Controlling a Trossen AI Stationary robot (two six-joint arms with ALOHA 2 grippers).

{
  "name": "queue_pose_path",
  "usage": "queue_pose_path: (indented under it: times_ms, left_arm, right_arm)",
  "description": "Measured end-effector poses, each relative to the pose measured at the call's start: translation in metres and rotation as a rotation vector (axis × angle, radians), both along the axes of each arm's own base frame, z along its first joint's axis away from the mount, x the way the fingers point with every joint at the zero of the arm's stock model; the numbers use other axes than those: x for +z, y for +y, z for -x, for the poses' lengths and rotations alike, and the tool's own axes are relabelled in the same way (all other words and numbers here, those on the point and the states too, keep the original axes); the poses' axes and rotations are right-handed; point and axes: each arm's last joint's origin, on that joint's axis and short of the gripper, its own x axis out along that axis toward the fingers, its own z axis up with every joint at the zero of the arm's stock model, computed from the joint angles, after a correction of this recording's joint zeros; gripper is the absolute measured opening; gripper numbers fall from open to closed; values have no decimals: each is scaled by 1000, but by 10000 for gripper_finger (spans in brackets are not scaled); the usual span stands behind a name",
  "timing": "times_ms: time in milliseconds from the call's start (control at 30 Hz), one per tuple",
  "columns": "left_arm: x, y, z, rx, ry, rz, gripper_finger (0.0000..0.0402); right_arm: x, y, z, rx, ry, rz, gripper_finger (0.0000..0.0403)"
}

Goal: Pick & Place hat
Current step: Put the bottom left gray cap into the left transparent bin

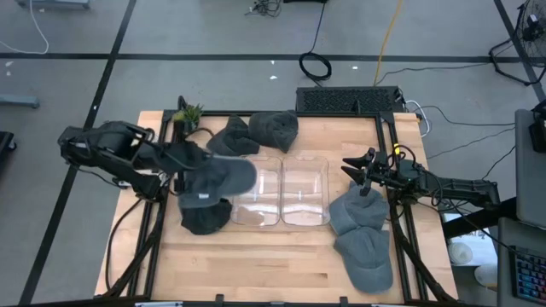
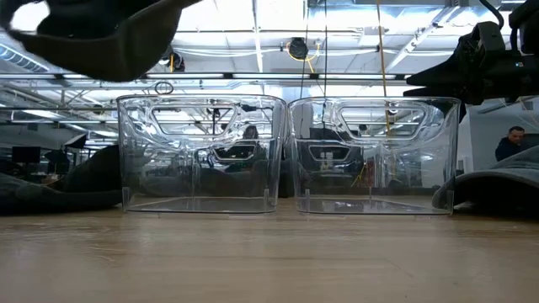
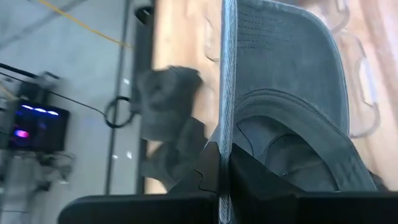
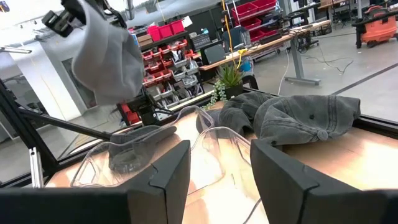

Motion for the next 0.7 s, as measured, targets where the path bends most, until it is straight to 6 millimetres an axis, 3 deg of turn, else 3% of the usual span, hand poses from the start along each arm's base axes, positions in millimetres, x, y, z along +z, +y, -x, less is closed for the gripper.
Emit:
queue_pose_path:
  times_ms: [300,700]
  left_arm:
    - [27,6,6,24,-121,-155,10]
    - [53,3,-7,-55,-309,-312,10]
  right_arm:
    - [0,0,0,0,0,0,155]
    - [0,0,0,0,0,0,155]
